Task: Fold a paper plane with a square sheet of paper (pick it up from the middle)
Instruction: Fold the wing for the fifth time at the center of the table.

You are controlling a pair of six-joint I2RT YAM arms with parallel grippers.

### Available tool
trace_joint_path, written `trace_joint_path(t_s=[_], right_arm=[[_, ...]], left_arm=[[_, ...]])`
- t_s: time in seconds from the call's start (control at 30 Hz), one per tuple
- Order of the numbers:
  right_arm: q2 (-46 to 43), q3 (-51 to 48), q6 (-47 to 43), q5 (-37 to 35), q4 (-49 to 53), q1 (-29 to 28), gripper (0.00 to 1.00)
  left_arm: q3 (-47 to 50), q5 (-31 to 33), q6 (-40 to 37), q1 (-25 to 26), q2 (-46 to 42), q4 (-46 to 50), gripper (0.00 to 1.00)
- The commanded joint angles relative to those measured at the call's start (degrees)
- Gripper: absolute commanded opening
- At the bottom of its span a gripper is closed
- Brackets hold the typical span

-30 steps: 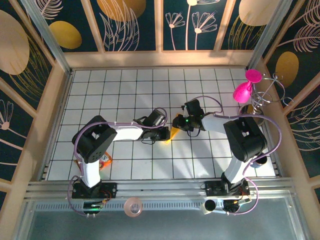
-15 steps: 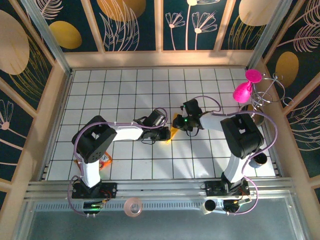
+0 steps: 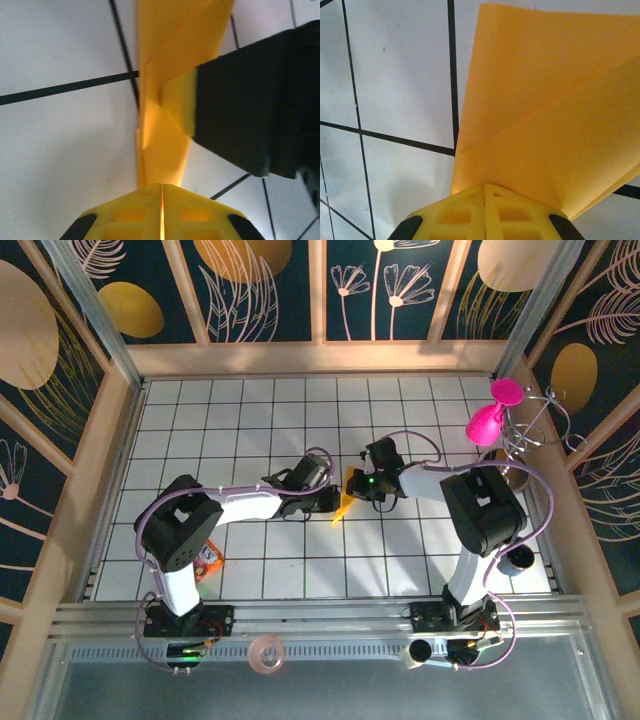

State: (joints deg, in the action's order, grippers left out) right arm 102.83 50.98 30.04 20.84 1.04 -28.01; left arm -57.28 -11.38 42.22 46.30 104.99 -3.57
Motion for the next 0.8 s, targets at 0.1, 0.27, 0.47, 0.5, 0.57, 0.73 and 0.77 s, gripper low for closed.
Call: trace_joint_path(t_s=[0.1,0.27,0.47,0.5,0.57,0.73,0.77], right_arm=[[3.30,-0.63,-1.21,0.15,3.75,-0.05,0.06],[3.38,-0.75,-1.21,0.43,3.70,-0.03,0.04],[3.52,-0.91,-1.30,0.60,3.60,0.05,0.04],[3.65,-0.88,-1.30,0.67,3.54,0.06,0.04],[3.63,-0.89,-1.21,0.68,3.49,0.07,0.04],[4.20,-0.98,-1.04,0.74,3.44,0.20,0.04],[4.43,-0.97,-1.03,0.78,3.40,0.24,0.04]], left_arm=[[-2.09,-5.18,0.11,-0.05,2.39,-4.51,0.05],[-3.59,-5.63,-0.35,-0.02,5.33,-4.00,0.02],[-5.04,-3.42,-0.73,-0.38,7.23,-2.17,0.01],[-5.13,-3.34,-0.68,-0.34,7.58,-2.04,0.01],[-5.04,-3.56,-0.56,-0.34,8.09,-2.04,0.00],[-4.31,-4.93,-0.24,-0.34,9.12,-1.32,0.00],[-3.96,-5.18,-0.22,-0.40,9.10,-1.18,0.00]])
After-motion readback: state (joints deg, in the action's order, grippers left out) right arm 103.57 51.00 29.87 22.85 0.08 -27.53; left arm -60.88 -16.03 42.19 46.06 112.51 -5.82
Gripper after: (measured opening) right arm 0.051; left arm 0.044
